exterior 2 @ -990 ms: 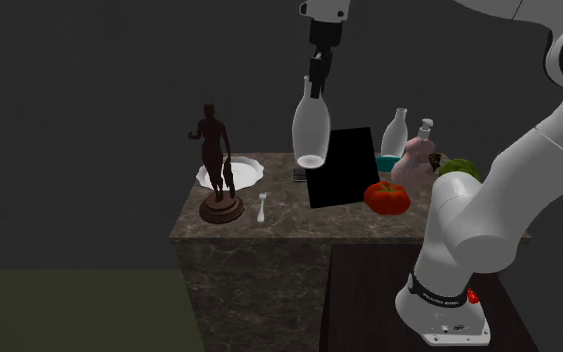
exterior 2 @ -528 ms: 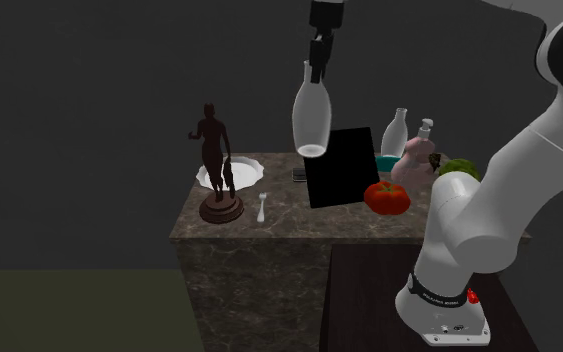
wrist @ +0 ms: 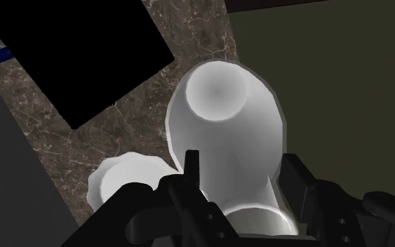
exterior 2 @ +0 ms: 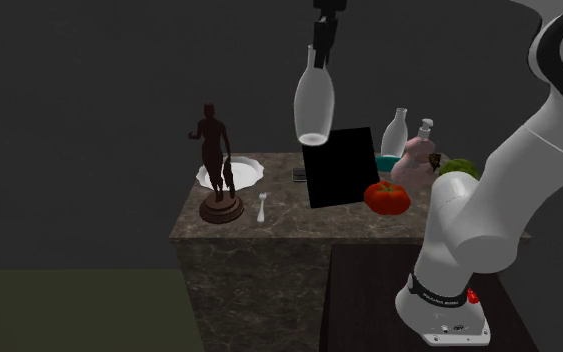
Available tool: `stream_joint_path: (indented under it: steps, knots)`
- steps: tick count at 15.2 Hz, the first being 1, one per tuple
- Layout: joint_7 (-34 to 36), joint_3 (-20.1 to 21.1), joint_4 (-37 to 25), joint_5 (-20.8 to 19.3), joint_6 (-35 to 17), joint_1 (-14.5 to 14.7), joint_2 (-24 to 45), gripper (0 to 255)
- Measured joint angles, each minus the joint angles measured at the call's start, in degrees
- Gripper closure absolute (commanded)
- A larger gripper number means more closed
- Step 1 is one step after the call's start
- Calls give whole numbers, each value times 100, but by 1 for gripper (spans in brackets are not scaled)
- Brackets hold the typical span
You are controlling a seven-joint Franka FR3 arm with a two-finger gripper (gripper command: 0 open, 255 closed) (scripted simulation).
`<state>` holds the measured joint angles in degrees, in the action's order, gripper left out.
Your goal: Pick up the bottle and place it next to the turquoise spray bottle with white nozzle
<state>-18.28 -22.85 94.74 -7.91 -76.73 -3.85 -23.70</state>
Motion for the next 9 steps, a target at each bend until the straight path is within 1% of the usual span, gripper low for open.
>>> stream_joint_path:
  steps: [3,7,9]
  knots:
    - [-233,-123,82,-143,141,-100,-262,255]
    - [-540,-265,445,-406,246,-273,-798,255]
    - [-726,-339,480,-544,410,-363,-1037,255]
